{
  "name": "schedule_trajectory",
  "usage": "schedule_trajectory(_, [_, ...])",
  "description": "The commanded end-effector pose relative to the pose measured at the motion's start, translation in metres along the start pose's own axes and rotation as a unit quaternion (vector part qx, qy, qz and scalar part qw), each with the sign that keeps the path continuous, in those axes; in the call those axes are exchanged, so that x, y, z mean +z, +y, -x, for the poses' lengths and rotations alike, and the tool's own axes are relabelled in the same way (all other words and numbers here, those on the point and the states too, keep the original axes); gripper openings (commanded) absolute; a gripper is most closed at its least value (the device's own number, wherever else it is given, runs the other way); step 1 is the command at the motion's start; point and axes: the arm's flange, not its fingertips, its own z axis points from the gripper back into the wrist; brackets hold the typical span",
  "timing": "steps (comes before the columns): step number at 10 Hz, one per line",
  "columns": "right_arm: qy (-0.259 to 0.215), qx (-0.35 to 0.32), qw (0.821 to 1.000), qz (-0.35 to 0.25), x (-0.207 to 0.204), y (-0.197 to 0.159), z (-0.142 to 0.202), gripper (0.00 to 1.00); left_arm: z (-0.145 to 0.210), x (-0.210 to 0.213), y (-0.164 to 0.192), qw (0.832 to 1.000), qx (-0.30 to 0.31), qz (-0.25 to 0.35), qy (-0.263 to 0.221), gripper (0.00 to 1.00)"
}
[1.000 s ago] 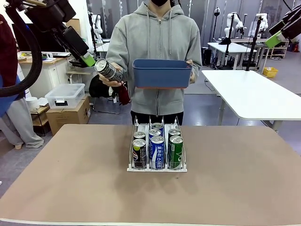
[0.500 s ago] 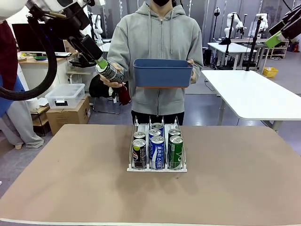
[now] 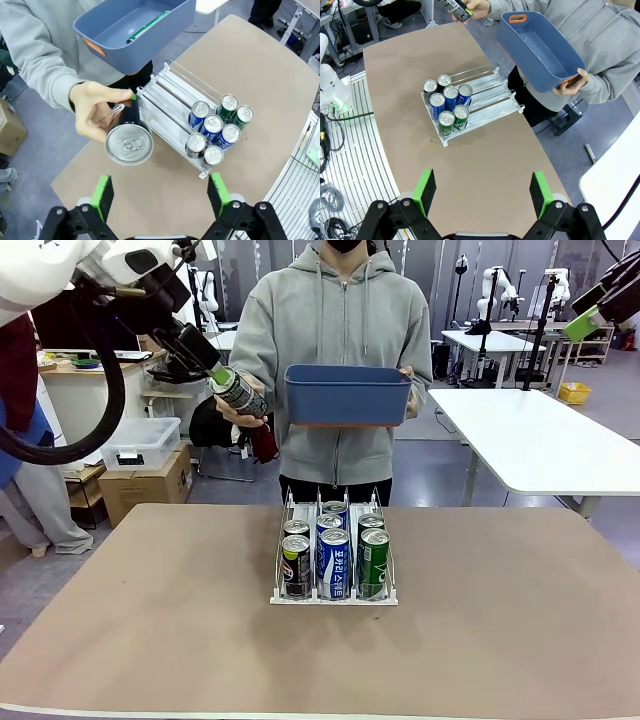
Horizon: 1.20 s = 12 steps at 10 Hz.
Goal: Fill the beverage cans into the dispenser.
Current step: Pick up the Pepsi coke handed by the human.
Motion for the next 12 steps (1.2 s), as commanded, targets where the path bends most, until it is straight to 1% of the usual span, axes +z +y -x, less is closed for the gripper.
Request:
schedule_trajectory(1, [0.001, 0.003, 1.000, -0.001, -0.001, 0.000, 0.001, 1.00, 0.005, -0.013, 0.016, 0.999, 0.027, 0.030, -0.033, 1.00])
schedule_trajectory(2, [0.001, 0.003, 1.000, -0.001, -0.001, 0.000, 0.001, 1.00, 0.006, -0.005, 0.008, 1.000, 0.016, 0.008, 0.005, 1.00])
schedule_trajectory(3, [0.001, 0.003, 1.000, -0.001, -0.001, 0.000, 0.001, 1.00, 0.002, -0.008, 0.007, 1.000, 0.018, 0.009, -0.006, 1.00])
schedule_trajectory(5, [0.001, 0.003, 1.000, -0.001, -0.001, 0.000, 0.001, 1.00, 0.003, -0.011, 0.010, 1.000, 0.023, 0.010, -0.004, 1.00])
schedule_trajectory(6, [0.001, 0.003, 1.000, -0.001, -0.001, 0.000, 0.001, 1.00, 0.003, -0.021, 0.008, 1.000, 0.014, 0.002, -0.011, 1.00])
schedule_trajectory(7, [0.001, 0.003, 1.000, -0.001, -0.001, 0.000, 0.001, 1.00, 0.000, -0.029, 0.009, 1.000, 0.004, 0.010, -0.015, 1.00])
schedule_trajectory(9, [0.001, 0.003, 1.000, -0.001, -0.001, 0.000, 0.001, 1.00, -0.005, -0.038, 0.016, 0.999, -0.013, 0.028, -0.020, 1.00])
schedule_trajectory(12, [0.001, 0.003, 1.000, -0.001, -0.001, 0.000, 0.001, 1.00, -0.007, -0.046, 0.019, 0.999, -0.030, 0.024, -0.017, 1.00])
